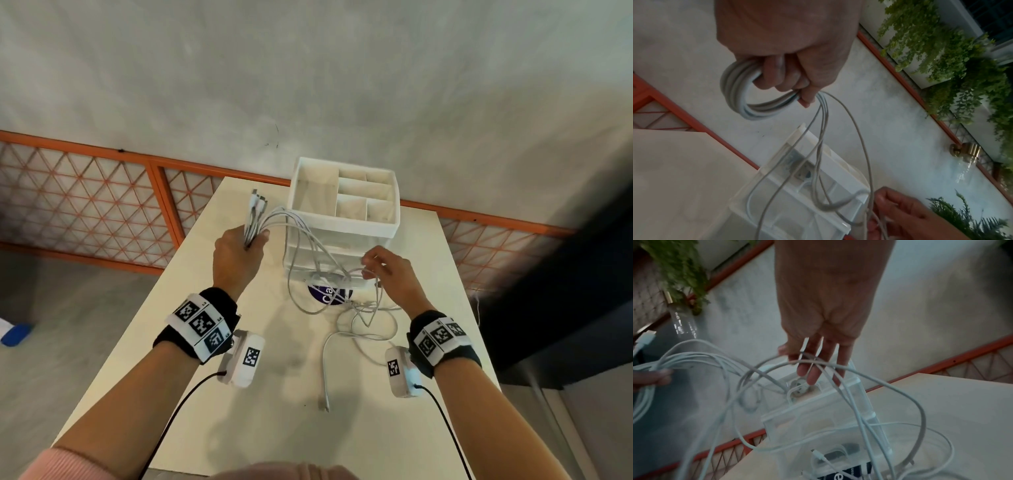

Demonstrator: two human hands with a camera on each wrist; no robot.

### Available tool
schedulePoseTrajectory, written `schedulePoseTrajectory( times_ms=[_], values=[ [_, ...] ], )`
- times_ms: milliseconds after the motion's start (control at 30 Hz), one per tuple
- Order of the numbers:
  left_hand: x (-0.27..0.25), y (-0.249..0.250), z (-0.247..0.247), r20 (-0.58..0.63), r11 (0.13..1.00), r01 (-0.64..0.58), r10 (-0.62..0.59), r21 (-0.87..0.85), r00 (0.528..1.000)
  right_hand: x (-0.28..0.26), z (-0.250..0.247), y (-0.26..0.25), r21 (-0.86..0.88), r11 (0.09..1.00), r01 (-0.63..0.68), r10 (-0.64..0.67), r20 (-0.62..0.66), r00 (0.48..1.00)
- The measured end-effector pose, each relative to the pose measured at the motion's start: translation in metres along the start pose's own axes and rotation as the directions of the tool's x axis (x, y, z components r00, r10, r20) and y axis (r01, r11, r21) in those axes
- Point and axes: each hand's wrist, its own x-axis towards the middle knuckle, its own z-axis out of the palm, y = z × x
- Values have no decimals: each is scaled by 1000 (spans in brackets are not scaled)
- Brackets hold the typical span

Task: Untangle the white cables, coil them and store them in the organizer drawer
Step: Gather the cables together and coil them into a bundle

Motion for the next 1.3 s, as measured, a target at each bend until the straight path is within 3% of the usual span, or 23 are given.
schedulePoseTrajectory(
  times_ms=[100, 200, 300, 400, 467, 567, 767, 1000, 1133, 1200, 1300],
  values=[
    [2, -7, -1, -48, 999, 44, -44, -20, 998, 0, -4, 15, -164, 986, -12, -2, -82, 997],
    [10, -11, -8, -110, 997, 44, -50, -59, 993, -8, -11, 42, -267, 954, -136, 130, -42, 991],
    [11, -5, -8, -115, 998, -2, -5, -55, 993, -13, -6, 58, -446, 871, -206, 282, 111, 953],
    [5, 6, -1, -74, 998, -44, 41, -36, 996, -8, 3, 45, -453, 851, -265, 402, 238, 884],
    [2, 11, 2, -19, 996, -91, 91, 3, 996, 0, 0, 28, -409, 875, -260, 410, 340, 846],
    [1, 17, 3, 11, 987, -161, 161, 24, 987, 6, -9, -18, -276, 948, -159, 283, 497, 821],
    [1, 26, 2, -17, 988, -155, 156, 12, 988, 12, 12, -57, -181, 981, 63, 45, 537, 842],
    [3, 27, -1, -14, 993, -117, 117, 1, 993, 2, 60, -34, -158, 975, 154, -68, 447, 892],
    [2, 28, -2, -16, 994, -113, 113, -9, 993, 7, 67, -35, -357, 874, 330, -195, 365, 910],
    [4, 26, -2, -22, 995, -96, 96, -5, 995, 9, 65, -35, -372, 874, 313, -177, 356, 918],
    [8, 20, -2, -48, 997, -79, 79, -15, 996, 15, 63, -25, -230, 946, 228, -162, 273, 948]
  ],
)
